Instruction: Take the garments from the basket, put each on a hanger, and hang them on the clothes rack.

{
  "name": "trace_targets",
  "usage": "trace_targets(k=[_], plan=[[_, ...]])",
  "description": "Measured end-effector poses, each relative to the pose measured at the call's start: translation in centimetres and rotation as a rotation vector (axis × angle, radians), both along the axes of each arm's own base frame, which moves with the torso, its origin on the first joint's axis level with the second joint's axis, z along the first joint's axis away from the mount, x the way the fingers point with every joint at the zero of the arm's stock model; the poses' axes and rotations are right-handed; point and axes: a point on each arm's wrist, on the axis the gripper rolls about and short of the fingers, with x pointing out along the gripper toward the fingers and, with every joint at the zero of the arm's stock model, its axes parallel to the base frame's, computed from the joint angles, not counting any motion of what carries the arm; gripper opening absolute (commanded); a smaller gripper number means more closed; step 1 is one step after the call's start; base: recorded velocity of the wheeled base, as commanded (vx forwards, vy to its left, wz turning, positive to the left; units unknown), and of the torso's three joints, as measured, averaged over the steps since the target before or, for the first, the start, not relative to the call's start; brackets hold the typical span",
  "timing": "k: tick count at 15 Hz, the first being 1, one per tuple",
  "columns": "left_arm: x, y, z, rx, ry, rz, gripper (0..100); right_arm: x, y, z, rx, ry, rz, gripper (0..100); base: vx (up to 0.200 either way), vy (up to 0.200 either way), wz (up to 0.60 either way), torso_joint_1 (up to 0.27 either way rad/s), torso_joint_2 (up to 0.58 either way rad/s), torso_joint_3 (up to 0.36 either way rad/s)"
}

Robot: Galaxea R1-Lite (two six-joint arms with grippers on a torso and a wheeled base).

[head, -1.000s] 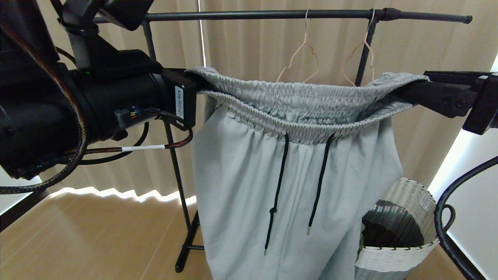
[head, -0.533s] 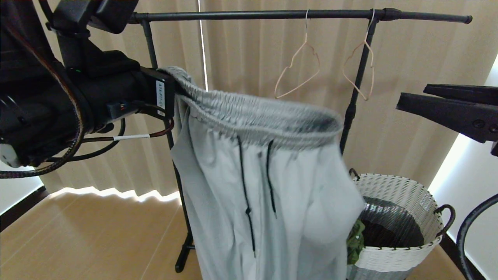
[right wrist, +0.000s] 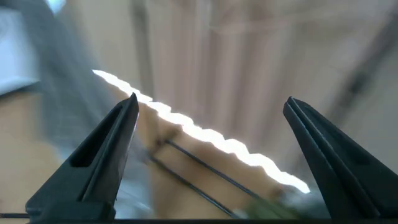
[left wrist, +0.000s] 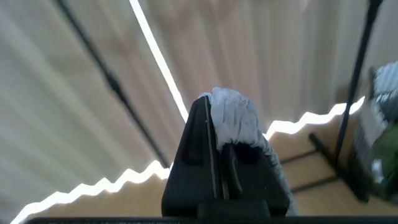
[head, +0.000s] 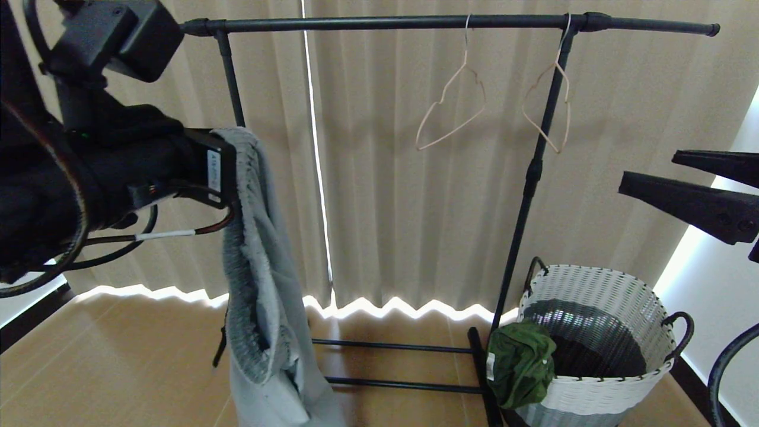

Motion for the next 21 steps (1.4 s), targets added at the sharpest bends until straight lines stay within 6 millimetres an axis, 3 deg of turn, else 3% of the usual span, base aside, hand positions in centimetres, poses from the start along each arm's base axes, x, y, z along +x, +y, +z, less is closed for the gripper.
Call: trace_targets(k=[5, 7, 12, 15, 21], plan=[[-4.7, 3.4, -4.2, 0.023, 0.1, -0.036, 0, 0.3, -1.9, -2.0, -0.164, 0.037, -0.22, 100, 0.0, 0.0, 0.0, 0.0, 0.0, 0.0], [-6.1, 4.3, -5.4, -0.065, 0.141, -0.03, 0, 0.3, -2.0, -2.2, -0.199, 0.032, -0.246, 100, 0.0, 0.0, 0.0, 0.0, 0.0, 0.0], [-9.0, 6.4, -7.1, -0.118, 0.141, -0.005, 0, 0.1, -2.6, -1.9, -0.176, -0.023, -0.285, 100, 0.0, 0.0, 0.0, 0.0, 0.0, 0.0], [-11.0, 7.4, -8.1, -0.145, 0.136, -0.112, 0, 0.3, -3.2, -2.0, -0.152, -0.06, -0.336, 100, 0.0, 0.0, 0.0, 0.0, 0.0, 0.0], [-11.2, 8.8, -9.0, -0.156, 0.143, -0.044, 0, 0.3, -3.5, -2.5, -0.152, -0.055, -0.353, 100, 0.0, 0.0, 0.0, 0.0, 0.0, 0.0]])
